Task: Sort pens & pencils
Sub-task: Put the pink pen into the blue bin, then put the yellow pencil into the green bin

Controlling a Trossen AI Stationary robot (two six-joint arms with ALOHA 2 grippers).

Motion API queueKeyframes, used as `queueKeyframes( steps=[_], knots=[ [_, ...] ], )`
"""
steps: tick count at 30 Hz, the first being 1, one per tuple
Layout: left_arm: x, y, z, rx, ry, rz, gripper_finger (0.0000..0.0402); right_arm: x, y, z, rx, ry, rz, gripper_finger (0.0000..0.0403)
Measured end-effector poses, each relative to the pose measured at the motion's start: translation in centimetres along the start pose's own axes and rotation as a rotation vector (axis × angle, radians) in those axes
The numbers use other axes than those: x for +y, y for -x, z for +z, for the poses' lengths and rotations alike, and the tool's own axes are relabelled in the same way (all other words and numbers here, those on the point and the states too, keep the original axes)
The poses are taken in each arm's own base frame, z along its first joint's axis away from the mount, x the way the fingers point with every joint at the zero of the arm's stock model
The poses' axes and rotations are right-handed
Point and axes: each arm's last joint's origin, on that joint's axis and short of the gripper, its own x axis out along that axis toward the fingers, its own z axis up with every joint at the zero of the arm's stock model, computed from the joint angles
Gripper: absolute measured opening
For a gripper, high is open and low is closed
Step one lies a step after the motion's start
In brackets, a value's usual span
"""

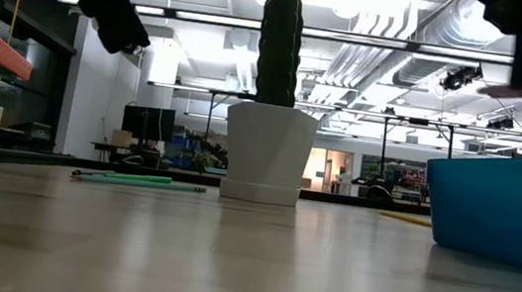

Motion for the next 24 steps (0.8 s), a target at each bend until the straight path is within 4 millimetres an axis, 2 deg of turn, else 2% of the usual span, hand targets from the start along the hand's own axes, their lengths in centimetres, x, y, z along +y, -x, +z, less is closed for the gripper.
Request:
queueKeyframes(
  steps=[5,12,18,24],
  knots=[
    [0.0,0.0,0.0,0.002,0.064,0.000,0.0051,-1.5,-0.8,-2.1,0.025,-0.029,-0.019,0.0019],
    [0.0,0.0,-0.3,0.028,0.145,0.001,0.0051,-2.7,-0.7,-3.7,0.036,0.007,-0.031,0.0024],
    [-0.7,-0.2,-1.1,0.120,0.134,0.027,0.0051,-3.0,-1.1,-4.2,0.010,0.056,-0.077,0.0080],
    [-2.1,-0.6,-1.4,0.154,0.107,0.022,0.0051,-2.6,-2.1,-4.8,-0.033,0.070,-0.071,0.0124]
  ],
)
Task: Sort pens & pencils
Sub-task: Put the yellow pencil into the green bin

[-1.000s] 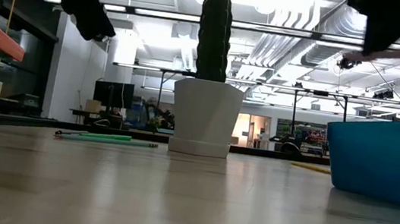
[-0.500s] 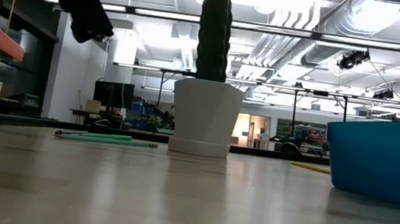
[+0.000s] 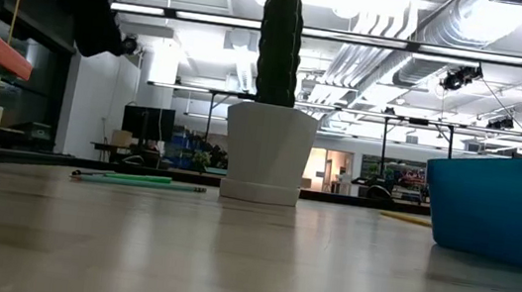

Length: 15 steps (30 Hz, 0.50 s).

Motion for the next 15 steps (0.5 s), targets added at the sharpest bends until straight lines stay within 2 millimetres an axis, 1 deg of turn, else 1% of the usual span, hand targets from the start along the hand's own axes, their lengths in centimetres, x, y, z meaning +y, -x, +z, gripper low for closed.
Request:
queueKeyframes(
  steps=[3,5,6,8,11,15],
  knots=[
    [-0.7,-0.2,0.2,-0.030,-0.029,0.021,0.0051,0.1,-0.2,0.7,-0.139,-0.033,0.030,0.0129],
    [-1.1,-0.2,0.3,-0.053,-0.028,0.030,0.0051,0.2,-0.4,1.7,-0.214,-0.082,0.027,0.0129],
    [-1.3,-0.3,0.4,-0.068,-0.029,0.025,0.0051,0.2,-0.4,2.3,-0.224,-0.096,0.008,0.0127],
    [-1.7,-0.3,0.6,-0.092,-0.039,0.009,0.0051,0.3,-0.6,3.7,-0.208,-0.091,-0.048,0.0124],
    [-1.9,-0.3,0.9,-0.120,-0.050,-0.006,0.0051,0.7,-1.2,5.9,-0.134,-0.029,-0.113,0.0122],
    [-1.9,-0.3,1.0,-0.134,-0.062,-0.004,0.0051,1.0,-1.7,9.5,-0.135,-0.007,-0.145,0.0121]
  ],
)
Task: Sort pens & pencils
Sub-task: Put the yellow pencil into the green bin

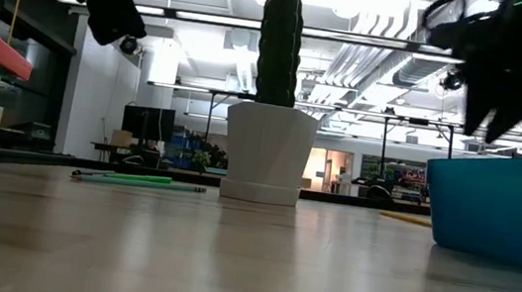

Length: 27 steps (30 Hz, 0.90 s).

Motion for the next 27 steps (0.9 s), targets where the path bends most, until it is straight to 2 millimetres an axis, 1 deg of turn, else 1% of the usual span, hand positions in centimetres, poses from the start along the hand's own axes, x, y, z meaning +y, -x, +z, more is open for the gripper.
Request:
queueKeyframes(
  steps=[4,8,11,13,17,20,23,27],
  knots=[
    [0.0,0.0,0.0,0.000,-0.037,-0.004,0.0051,0.2,-0.9,3.8,-0.019,-0.011,0.014,0.0121],
    [-0.1,0.0,0.0,0.002,-0.074,-0.022,0.0051,-0.4,-2.0,7.6,0.014,-0.035,0.008,0.0121],
    [-0.1,0.0,0.1,-0.008,-0.115,-0.025,0.0051,-1.0,-2.8,10.0,0.031,-0.058,0.020,0.0121],
    [-0.1,0.0,0.2,-0.022,-0.140,-0.029,0.0051,-1.3,-3.1,11.2,0.038,-0.074,0.039,0.0121],
    [-0.3,0.0,0.5,-0.044,-0.179,-0.055,0.0051,-2.1,-3.8,12.9,0.069,-0.107,0.037,0.0121],
    [-0.3,0.0,0.5,-0.044,-0.208,-0.066,0.0051,-2.5,-4.8,13.7,0.115,-0.114,0.019,0.0121],
    [-0.3,0.0,0.4,-0.044,-0.218,-0.066,0.0051,-2.5,-6.2,14.3,0.186,-0.098,0.019,0.0121],
    [-0.3,0.0,0.4,-0.043,-0.218,-0.066,0.0051,-2.5,-8.2,14.6,0.261,-0.061,-0.019,0.0121]
  ],
)
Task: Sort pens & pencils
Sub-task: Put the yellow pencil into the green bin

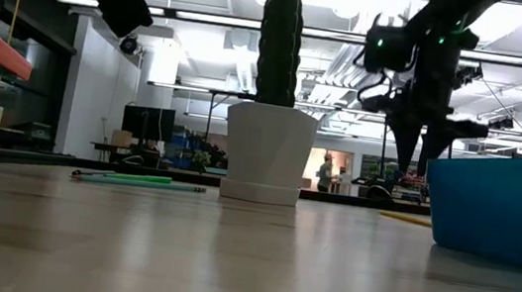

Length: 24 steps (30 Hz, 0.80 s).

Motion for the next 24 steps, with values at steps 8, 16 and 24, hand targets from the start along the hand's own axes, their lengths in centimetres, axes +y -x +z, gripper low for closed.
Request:
queueKeyframes(
  steps=[8,16,24],
  knots=[
    [0.0,0.0,0.0,0.002,0.034,0.000,0.0051,0.5,-2.3,0.2,0.100,0.060,-0.044,0.0121],
    [0.0,0.0,0.0,0.002,0.060,0.001,0.0051,0.5,-3.1,0.4,0.128,0.101,-0.052,0.0121],
    [0.0,0.0,0.0,0.002,0.063,0.004,0.0051,0.4,-4.3,1.4,0.136,0.095,-0.059,0.0121]
  ],
)
